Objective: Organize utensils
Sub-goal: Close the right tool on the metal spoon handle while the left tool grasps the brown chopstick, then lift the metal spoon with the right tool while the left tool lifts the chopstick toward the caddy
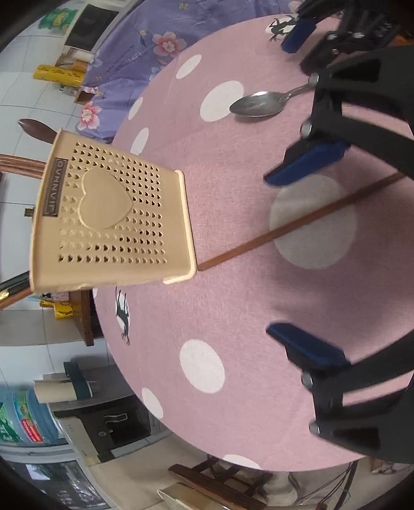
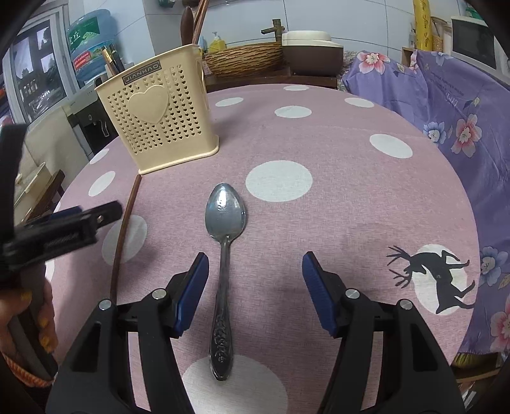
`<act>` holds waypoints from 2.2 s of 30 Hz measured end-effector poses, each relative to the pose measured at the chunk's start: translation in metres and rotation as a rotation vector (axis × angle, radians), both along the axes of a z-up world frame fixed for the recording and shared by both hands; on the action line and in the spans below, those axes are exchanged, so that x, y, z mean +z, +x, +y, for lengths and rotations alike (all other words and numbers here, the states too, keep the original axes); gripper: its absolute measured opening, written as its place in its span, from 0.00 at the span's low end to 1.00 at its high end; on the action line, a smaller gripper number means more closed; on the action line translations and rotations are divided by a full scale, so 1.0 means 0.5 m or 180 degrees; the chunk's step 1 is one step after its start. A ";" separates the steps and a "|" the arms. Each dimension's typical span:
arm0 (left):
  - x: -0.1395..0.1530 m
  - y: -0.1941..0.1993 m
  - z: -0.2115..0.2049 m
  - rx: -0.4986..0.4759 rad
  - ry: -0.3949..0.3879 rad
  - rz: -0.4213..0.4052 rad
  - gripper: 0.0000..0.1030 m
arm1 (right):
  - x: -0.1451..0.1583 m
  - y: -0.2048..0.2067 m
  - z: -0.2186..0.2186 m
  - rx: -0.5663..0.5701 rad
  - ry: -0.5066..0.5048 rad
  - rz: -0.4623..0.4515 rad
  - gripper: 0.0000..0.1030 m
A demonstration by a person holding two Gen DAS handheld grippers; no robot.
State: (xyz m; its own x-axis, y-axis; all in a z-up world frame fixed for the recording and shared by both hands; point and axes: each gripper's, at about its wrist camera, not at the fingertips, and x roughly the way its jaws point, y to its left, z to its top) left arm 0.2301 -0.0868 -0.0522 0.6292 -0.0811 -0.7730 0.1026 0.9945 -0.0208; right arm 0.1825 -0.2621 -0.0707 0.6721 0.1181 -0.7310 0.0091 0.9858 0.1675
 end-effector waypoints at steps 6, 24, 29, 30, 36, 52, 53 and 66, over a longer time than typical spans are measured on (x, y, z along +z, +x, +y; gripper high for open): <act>-0.026 0.041 -0.018 0.0059 -0.0044 0.0185 0.44 | 0.005 -0.003 -0.003 0.0031 -0.0019 -0.0035 0.60; -0.024 0.073 0.002 0.0088 -0.0197 0.0181 0.10 | 0.006 0.049 0.043 0.0273 -0.0167 0.0088 0.60; -0.025 0.059 0.013 0.0061 -0.0320 0.0217 0.09 | -0.007 0.083 0.054 0.0290 -0.0215 0.0212 0.60; -0.025 0.057 0.014 0.0056 -0.0331 0.0219 0.09 | -0.009 0.088 0.055 0.0289 -0.0225 0.0229 0.60; -0.024 0.057 0.015 0.0052 -0.0382 0.0232 0.09 | -0.021 0.127 0.068 0.0284 -0.0339 0.0328 0.60; -0.025 0.055 0.012 0.0051 -0.0356 0.0200 0.09 | -0.016 0.149 0.080 0.0260 -0.0438 0.0287 0.37; -0.025 0.055 0.012 0.0047 -0.0350 0.0201 0.09 | -0.016 0.149 0.078 0.0271 -0.0403 0.0286 0.37; 0.075 0.023 0.045 -0.0037 -0.0673 -0.0145 0.08 | 0.088 0.108 0.042 0.0308 0.0034 -0.0022 0.37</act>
